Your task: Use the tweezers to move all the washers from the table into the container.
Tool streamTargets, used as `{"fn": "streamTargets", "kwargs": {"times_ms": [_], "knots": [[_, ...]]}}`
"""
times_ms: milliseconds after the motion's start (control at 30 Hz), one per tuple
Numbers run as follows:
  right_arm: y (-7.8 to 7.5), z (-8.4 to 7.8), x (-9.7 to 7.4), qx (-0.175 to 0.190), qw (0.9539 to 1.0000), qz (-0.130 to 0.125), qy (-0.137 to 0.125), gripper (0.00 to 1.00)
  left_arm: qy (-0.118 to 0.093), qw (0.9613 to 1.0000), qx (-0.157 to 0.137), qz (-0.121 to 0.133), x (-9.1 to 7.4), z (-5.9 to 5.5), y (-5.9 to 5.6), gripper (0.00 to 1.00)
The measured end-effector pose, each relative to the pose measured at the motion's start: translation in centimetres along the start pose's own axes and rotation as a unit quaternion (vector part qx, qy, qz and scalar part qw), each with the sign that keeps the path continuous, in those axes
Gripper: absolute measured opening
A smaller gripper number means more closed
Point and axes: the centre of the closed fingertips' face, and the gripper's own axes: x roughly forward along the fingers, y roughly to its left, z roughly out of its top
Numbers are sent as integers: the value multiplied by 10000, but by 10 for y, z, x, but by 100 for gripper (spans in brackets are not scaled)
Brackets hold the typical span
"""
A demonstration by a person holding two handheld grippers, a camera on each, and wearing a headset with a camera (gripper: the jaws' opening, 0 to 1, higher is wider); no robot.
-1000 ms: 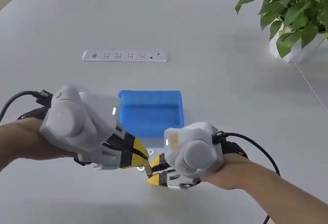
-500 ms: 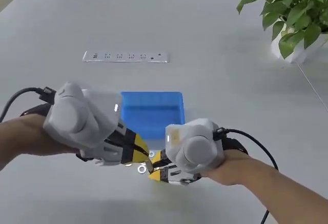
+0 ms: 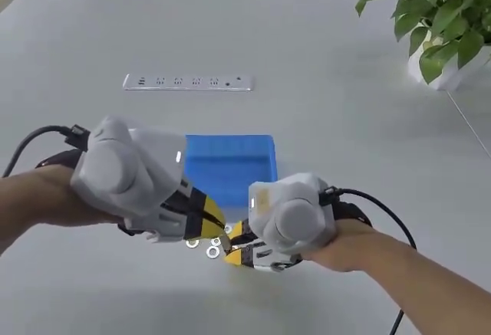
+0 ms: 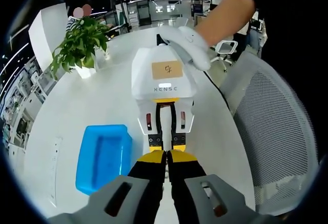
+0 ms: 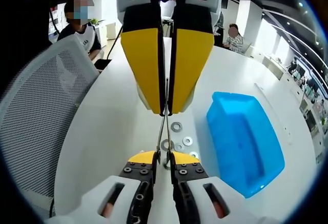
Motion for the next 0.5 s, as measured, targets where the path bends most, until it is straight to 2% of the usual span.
{"fn": "streamTargets", "kwargs": {"times_ms": [500], "knots": [[1, -4, 0, -19, 10000, -13, 43, 18, -11, 10000, -99, 7, 3, -1, 9, 6]]}}
